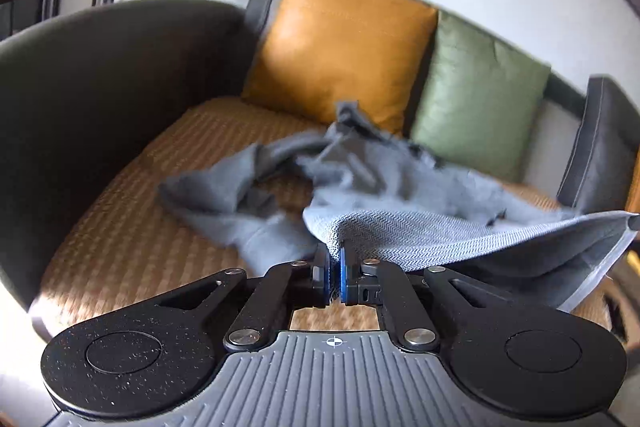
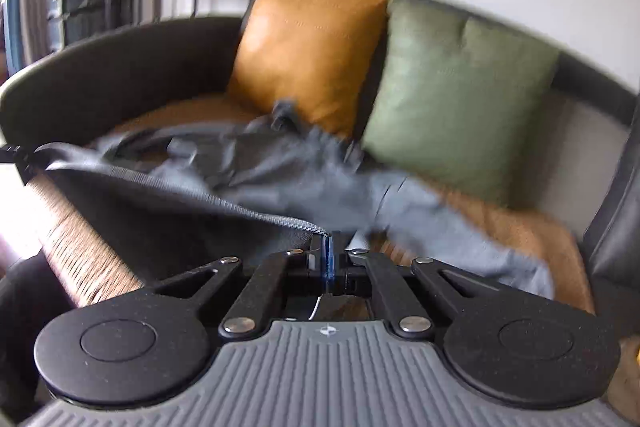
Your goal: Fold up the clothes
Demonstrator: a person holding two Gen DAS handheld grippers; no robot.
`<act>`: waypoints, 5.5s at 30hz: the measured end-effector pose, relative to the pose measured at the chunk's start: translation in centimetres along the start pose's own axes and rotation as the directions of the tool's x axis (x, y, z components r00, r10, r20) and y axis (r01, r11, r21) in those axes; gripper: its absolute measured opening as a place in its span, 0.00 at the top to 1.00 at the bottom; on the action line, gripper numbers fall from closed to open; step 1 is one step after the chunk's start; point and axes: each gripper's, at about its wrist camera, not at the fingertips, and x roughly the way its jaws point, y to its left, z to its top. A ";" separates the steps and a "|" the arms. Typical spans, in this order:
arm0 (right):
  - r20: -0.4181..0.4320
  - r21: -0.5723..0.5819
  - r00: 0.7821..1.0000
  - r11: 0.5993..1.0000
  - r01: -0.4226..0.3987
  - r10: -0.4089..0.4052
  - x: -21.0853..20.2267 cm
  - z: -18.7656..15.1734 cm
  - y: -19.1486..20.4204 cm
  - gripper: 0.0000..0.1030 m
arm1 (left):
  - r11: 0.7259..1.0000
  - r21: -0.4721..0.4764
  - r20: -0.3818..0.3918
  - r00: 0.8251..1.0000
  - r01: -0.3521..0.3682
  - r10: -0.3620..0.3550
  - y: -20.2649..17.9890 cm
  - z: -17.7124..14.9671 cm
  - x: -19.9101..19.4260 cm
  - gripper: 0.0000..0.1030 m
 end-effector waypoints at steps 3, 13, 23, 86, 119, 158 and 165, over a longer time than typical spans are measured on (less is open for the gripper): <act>-0.145 0.037 0.986 0.996 -0.079 0.083 1.6 -4.2 1.2 0.99 | 0.998 0.020 -0.074 0.995 -0.059 0.060 0.8 -2.3 0.9 1.00; -0.360 0.159 0.915 0.978 -0.133 0.183 5.8 -10.4 2.0 0.80 | 0.995 0.020 -0.170 0.981 -0.094 0.096 2.8 -4.4 2.2 0.61; -0.074 0.295 0.991 0.952 -0.084 0.111 5.3 -0.2 -5.3 0.59 | 0.995 0.081 -0.012 0.999 -0.051 0.052 0.0 4.9 6.7 0.46; -0.118 0.216 0.991 0.973 0.088 -0.064 35.3 10.1 -15.9 0.58 | 0.853 0.516 -0.157 0.970 -0.080 0.186 -0.4 20.1 36.3 0.38; -0.141 0.125 0.990 0.992 0.019 -0.002 44.3 8.8 -17.8 0.40 | 0.894 0.349 -0.045 0.948 -0.280 0.314 2.4 23.6 45.2 1.00; 0.104 -0.023 0.956 0.961 0.277 -0.273 41.9 7.4 -18.0 0.41 | 0.745 0.546 -0.012 0.885 -0.384 0.465 0.1 23.1 49.9 0.34; 0.069 0.040 0.955 0.958 0.285 -0.288 34.1 8.7 -19.2 0.40 | 0.754 0.548 -0.006 0.900 -0.362 0.437 2.3 23.7 41.0 0.27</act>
